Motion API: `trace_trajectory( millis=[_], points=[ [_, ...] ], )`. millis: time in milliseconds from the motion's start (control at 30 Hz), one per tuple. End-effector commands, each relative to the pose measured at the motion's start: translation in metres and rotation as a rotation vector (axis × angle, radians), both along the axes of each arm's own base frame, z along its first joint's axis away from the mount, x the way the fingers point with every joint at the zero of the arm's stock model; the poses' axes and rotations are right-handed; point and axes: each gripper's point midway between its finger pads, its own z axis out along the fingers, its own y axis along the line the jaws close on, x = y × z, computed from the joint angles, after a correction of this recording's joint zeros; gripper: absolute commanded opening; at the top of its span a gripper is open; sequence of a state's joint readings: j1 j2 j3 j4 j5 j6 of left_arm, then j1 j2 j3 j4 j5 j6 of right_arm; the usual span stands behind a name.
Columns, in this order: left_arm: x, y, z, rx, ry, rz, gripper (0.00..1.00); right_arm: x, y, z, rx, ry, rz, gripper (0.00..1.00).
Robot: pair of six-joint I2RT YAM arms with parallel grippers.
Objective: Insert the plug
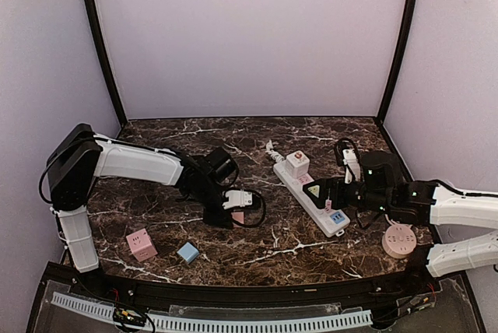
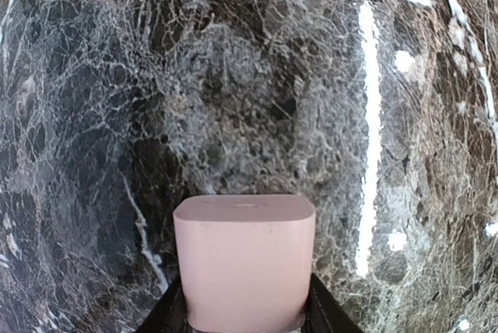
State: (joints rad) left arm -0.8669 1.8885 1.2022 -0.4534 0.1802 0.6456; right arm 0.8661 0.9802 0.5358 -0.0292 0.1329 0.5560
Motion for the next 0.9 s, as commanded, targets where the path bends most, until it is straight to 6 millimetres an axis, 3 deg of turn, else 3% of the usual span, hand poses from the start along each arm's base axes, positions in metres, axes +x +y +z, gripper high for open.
trace_trajectory(
  millis=[0,167,467,667,867],
  points=[
    [0.001,-0.011,0.004,-0.071,-0.007,0.025,0.27,0.001,0.000,-0.003,-0.003,-0.011,-0.006,0.99],
    [0.003,-0.022,0.011,-0.134,-0.060,0.032,0.15,0.005,0.001,0.008,0.040,-0.037,-0.029,0.99],
    [0.024,-0.048,0.043,-0.310,-0.180,0.094,0.02,0.008,-0.004,0.026,0.124,-0.040,-0.086,0.98],
    [0.034,-0.064,0.061,-0.436,-0.209,0.145,0.01,-0.008,0.017,0.034,0.182,0.013,0.062,0.99],
    [0.027,-0.071,0.079,-0.571,-0.214,0.130,0.01,-0.022,0.039,0.033,0.226,0.140,0.212,0.99]
  ],
)
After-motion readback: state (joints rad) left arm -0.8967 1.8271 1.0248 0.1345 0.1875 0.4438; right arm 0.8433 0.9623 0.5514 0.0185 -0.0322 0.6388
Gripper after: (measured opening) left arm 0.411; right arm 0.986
